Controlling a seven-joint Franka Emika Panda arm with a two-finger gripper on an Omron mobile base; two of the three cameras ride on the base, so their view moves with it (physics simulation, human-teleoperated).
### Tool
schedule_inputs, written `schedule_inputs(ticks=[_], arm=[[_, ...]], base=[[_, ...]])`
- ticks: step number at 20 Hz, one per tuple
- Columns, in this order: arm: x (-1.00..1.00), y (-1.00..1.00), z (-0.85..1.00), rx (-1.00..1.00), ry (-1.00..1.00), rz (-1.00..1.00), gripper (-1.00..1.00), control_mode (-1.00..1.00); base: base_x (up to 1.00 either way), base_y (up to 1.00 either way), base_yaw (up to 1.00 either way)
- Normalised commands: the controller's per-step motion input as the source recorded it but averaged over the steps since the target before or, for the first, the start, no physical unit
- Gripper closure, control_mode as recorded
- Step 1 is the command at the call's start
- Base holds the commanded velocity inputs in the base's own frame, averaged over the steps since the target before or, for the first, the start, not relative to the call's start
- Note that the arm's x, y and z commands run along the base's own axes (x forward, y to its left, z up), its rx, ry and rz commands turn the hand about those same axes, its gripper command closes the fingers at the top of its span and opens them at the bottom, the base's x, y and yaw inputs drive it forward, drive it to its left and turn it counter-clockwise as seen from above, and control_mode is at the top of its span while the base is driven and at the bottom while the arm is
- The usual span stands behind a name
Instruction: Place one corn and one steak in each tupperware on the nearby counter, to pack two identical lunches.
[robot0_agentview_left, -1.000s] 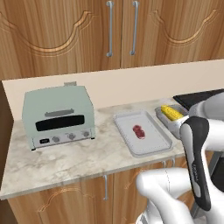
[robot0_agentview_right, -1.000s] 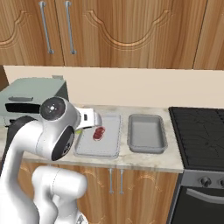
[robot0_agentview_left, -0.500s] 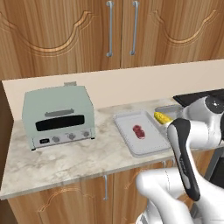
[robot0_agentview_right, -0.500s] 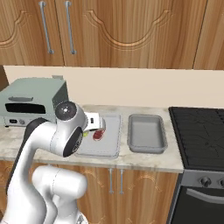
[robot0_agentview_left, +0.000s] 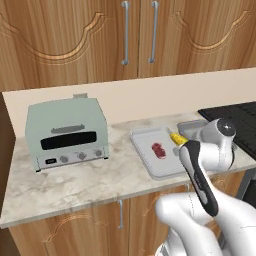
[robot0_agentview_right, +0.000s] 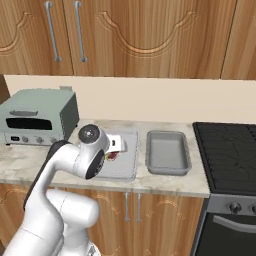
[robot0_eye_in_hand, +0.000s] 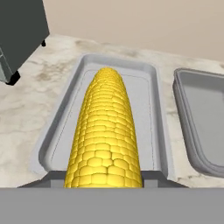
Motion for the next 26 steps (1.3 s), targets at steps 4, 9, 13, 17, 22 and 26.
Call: schedule_inputs(ticks=[4,9,13,17,22,26], arm=[[0.56,-0.15,-0.48,0.00,0.01,0.00,1.00,-1.00],[0.51,-0.09,-0.43,0.00,0.02,0.00,1.00,-1.00],[0.45,-0.06,-0.45,0.00,0.03,0.00,1.00,-1.00],[0.43,0.00,-0.51,0.00,0.02,0.00,1.00,-1.00],[0.41,0.00,-0.49,0.00,0.02,0.00,1.00,-1.00],[0.36,0.00,-0.38,0.00,0.01,0.00,-1.00,-1.00]], base=[[0.00,0.00,0.00],[0.00,0.00,0.00],[0.00,0.00,0.00],[0.00,0.00,0.00],[0.00,0.00,0.00],[0.00,0.00,0.00]])
